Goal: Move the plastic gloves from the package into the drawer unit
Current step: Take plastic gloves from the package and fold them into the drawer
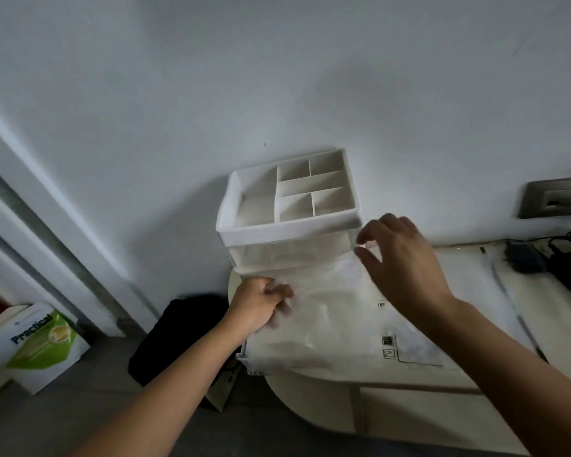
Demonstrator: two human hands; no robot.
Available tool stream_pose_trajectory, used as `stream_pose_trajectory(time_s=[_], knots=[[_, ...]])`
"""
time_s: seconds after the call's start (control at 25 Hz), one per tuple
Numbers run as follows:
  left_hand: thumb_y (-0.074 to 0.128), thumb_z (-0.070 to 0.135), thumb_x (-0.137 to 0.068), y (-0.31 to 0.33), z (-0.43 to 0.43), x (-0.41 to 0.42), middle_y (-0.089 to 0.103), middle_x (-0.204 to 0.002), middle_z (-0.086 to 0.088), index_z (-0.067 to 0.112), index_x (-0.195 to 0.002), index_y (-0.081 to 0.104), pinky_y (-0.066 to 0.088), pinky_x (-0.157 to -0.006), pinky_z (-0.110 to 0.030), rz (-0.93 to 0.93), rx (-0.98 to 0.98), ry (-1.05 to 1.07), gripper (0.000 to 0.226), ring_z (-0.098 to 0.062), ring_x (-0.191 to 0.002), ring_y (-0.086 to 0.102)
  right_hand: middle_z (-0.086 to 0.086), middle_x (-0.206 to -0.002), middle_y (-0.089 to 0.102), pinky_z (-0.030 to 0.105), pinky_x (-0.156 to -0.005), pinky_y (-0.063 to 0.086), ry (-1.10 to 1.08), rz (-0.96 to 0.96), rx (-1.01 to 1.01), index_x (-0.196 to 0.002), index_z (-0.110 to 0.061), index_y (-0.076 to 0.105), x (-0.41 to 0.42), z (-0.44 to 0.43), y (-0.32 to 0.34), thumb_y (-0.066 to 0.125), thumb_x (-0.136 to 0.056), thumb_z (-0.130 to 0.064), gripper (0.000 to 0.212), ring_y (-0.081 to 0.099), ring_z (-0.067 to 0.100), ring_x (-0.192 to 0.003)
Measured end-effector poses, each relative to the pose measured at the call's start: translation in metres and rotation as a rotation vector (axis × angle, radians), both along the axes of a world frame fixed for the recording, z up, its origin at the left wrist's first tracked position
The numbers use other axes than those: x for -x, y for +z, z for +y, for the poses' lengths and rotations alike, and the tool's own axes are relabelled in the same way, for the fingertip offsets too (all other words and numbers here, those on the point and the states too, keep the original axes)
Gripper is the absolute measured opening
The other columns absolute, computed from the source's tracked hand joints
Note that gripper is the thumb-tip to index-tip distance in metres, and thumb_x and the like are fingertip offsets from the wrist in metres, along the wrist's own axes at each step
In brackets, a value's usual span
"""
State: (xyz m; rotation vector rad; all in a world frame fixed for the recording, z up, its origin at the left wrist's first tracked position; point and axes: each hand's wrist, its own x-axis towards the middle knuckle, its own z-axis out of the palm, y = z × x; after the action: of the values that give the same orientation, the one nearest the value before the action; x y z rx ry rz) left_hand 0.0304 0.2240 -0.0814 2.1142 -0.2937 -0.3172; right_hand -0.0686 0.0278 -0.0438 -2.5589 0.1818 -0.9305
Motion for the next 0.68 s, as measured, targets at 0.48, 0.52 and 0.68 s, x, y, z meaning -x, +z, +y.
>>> stream_pose_trajectory(time_s=[0.48,0.52,0.68], knots=[[0.059,0.028,-0.093,-0.022,0.011,-0.007,0.066,-0.073,-0.004,0.007,-0.075,0.061,0.044,-0.058,-0.026,-0.352,-0.501,-0.066,0.027,-0.018,-0.069,0.065,-0.003,-0.146,0.043,0.025,-0.108,0.028,0.578,0.659,0.081,-0.136,-0.022,0.050,-0.038,0.057,-0.076,0.049,-0.096,-0.017,0.040,0.041,0.017,-0.131],[0.059,0.029,-0.093,-0.018,0.011,-0.006,0.067,-0.078,-0.002,0.010,-0.080,0.061,0.045,-0.062,-0.027,-0.419,-0.593,-0.077,0.023,-0.019,-0.077,0.066,-0.002,-0.147,0.042,0.027,-0.110,0.027,0.572,0.700,0.094,-0.137,-0.021,0.048,-0.041,0.060,-0.080,0.050,-0.095,-0.018,0.042,0.039,0.018,-0.132],[0.056,0.025,-0.094,0.004,0.006,0.007,0.066,-0.097,0.003,0.016,-0.101,0.062,0.047,-0.071,-0.023,-0.711,-0.681,-0.055,0.013,-0.015,-0.091,0.064,-0.002,-0.143,0.044,0.030,-0.109,0.031,0.533,0.727,0.058,-0.136,-0.021,0.049,-0.050,0.070,-0.089,0.055,-0.092,-0.021,0.044,0.041,0.019,-0.129]])
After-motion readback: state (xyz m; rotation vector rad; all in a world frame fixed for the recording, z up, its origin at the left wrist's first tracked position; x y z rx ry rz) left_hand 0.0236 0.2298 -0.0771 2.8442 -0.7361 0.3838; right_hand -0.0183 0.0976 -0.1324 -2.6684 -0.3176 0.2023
